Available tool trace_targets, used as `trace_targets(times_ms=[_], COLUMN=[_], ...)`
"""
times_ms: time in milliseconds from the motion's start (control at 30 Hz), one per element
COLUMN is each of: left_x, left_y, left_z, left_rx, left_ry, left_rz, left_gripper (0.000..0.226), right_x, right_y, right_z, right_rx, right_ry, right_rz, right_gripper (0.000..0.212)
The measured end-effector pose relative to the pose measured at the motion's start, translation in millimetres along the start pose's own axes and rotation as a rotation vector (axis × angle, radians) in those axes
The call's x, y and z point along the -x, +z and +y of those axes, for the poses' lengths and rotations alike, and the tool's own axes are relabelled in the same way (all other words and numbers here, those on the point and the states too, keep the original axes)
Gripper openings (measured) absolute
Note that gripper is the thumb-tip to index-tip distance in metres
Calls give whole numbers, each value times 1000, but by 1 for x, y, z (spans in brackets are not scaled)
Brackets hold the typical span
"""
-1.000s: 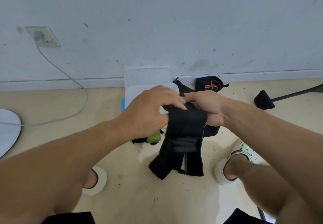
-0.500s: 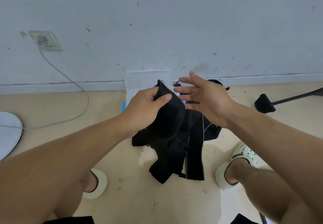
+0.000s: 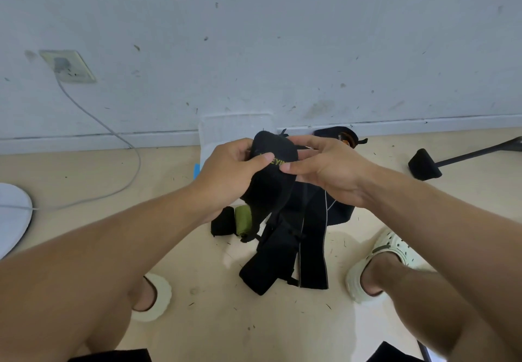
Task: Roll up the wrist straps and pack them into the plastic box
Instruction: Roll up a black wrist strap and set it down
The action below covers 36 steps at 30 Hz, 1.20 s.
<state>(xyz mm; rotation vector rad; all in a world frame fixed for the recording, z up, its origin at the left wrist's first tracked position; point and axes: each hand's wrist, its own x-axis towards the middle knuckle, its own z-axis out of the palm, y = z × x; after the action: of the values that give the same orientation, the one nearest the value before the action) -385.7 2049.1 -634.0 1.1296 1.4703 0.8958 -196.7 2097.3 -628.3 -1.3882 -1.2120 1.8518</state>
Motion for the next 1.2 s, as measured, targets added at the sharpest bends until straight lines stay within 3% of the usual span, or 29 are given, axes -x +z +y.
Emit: trace_targets(times_ms=[200, 367, 500, 733, 833, 1000, 1167, 1200], left_x=[-2, 1, 2, 0, -1, -4, -1, -1], left_y=[-1, 1, 0, -1, -2, -4, 0, 1], left_z=[1, 2, 1, -3, -2, 0, 4, 4], left_rx=[-13, -74, -126, -211, -243, -326, -228, -203], left_ry=[-16, -7, 3, 82, 63, -119, -114, -105], left_rz=[2, -36, -48, -53, -72, -214, -206, -191], left_gripper=[16, 22, 25, 31, 32, 32, 7, 12], right_x=[1, 0, 1, 3, 0, -4, -6, -7], right_y=[-1, 2, 2, -1, 2, -3, -3, -3], right_z=[-5, -5, -7, -10, -7, -8, -6, -7], right_rx=[0, -51, -168, -298, -203, 102, 170, 162], right_ry=[-46, 4, 31, 92, -35, -330, -399, -398], right_rz=[41, 59, 48, 41, 157, 417, 369, 352], right_gripper=[27, 36, 14, 17, 27, 34, 33, 32])
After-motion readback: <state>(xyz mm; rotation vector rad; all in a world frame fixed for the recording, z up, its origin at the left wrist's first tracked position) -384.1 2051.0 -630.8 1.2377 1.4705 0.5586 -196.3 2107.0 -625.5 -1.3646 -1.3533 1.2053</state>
